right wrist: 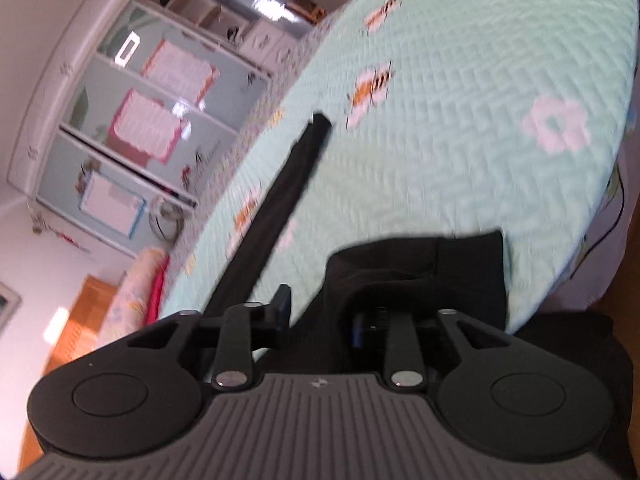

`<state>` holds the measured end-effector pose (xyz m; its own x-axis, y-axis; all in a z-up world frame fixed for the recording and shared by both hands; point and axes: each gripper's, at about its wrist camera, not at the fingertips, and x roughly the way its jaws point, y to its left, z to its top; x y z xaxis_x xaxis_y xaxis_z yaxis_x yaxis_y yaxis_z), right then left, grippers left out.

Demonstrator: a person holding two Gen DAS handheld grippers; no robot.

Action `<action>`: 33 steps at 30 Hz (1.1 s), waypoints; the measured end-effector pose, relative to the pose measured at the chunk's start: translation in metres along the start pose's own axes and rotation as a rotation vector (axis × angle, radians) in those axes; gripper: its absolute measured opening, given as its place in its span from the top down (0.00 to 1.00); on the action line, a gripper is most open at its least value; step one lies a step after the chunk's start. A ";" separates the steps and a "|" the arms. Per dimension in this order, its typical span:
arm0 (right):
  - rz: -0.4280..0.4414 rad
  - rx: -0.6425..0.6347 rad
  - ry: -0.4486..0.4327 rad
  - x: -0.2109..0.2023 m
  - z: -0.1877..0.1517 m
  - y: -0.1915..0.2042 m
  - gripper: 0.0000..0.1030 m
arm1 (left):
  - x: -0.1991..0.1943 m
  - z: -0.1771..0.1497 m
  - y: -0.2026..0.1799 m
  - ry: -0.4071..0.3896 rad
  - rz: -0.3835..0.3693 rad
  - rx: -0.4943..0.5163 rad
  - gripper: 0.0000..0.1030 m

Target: Fold clothes

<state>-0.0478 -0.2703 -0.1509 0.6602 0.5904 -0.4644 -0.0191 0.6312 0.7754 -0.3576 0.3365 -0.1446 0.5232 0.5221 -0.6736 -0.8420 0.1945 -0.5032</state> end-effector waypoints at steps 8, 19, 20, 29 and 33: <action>-0.064 0.015 0.079 0.027 -0.016 -0.008 0.65 | 0.006 0.008 -0.009 0.007 -0.084 0.018 0.93; -0.008 0.009 0.057 0.018 -0.009 -0.007 0.98 | -0.070 0.005 -0.031 -0.143 -0.217 0.099 0.95; 0.003 0.003 0.041 0.012 -0.007 -0.005 0.98 | -0.078 0.006 -0.033 -0.155 -0.230 0.102 0.95; 0.119 0.030 -0.107 -0.048 0.021 0.008 0.98 | -0.154 0.021 -0.053 -0.292 -0.316 0.050 0.97; 0.187 0.037 -0.183 -0.085 0.030 0.019 0.98 | -0.206 0.030 -0.070 -0.373 -0.415 0.023 0.97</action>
<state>-0.0818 -0.3239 -0.0840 0.7729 0.5916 -0.2293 -0.1277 0.4990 0.8572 -0.4104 0.2401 0.0459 0.7331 0.6553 -0.1821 -0.5799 0.4624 -0.6707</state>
